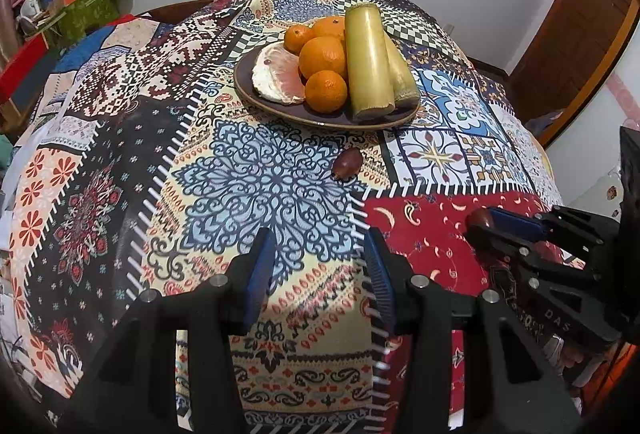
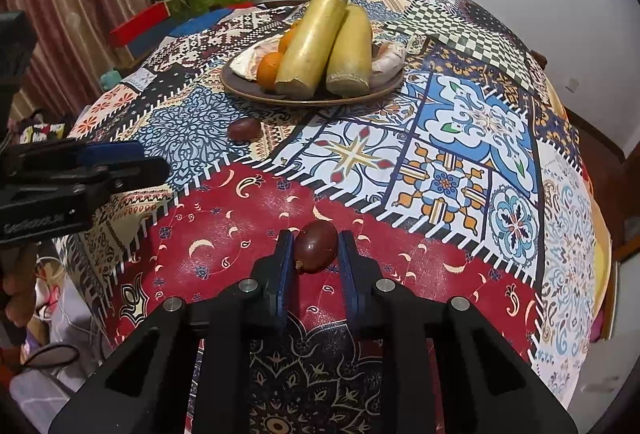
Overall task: Organize fruits
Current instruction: 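Reach both grippers to the brown dates on the cloth and grasp one each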
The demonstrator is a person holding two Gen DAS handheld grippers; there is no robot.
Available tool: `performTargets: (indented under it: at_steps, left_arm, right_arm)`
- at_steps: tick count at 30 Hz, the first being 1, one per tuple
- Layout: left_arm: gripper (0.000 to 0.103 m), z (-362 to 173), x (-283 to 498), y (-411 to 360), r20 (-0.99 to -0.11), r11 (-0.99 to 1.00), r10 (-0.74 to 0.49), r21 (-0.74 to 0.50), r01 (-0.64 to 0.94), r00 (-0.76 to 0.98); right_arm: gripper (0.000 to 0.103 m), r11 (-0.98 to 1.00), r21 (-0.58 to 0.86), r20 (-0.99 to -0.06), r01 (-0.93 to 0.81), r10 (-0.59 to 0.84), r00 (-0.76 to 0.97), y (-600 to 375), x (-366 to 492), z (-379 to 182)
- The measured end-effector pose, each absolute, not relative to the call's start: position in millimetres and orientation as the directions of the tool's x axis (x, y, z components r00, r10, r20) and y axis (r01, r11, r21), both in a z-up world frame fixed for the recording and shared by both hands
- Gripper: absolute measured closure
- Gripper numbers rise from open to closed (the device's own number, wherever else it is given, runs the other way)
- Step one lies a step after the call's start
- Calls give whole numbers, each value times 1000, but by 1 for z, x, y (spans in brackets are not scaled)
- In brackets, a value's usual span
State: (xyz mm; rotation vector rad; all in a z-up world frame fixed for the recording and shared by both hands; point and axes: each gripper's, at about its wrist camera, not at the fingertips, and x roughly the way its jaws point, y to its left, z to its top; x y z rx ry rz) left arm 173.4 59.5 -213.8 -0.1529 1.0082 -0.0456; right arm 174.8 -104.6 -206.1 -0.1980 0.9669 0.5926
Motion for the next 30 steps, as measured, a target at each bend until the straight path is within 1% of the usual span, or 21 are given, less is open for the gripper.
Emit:
performTargets:
  at_steps: [12, 16, 25, 27, 28, 29, 30]
  left_arm:
    - [57, -220, 213, 53, -839, 986, -139, -167, -6, 526]
    - [66, -225, 228, 46, -843, 988, -142, -153, 20, 519]
    - [71, -239, 247, 38, -856, 991, -127, -127, 35, 501]
    - [74, -240, 248, 36, -855, 992, -121, -118, 38, 504]
    - [79, -240, 248, 36, -854, 992, -120, -117, 38, 506]
    - [81, -240, 248, 36, -854, 992, -123, -119, 40, 506]
    - [81, -240, 247, 36, -853, 992, -125, -121, 41, 507]
  right_arm:
    - [83, 841, 99, -784, -532, 395, 478, -118, 193, -185]
    - [83, 846, 107, -782, -523, 396, 481, -121, 200, -186]
    - [83, 847, 123, -782, -517, 404, 475, -124, 213, -190]
    - [83, 848, 133, -780, -513, 409, 474, -125, 216, -191]
    - [83, 849, 135, -780, -511, 409, 473, -125, 217, -192]
    - [83, 849, 137, -780, -511, 410, 472, -125, 218, -193]
    - [83, 848, 139, -781, -511, 411, 471, -125, 219, -193]
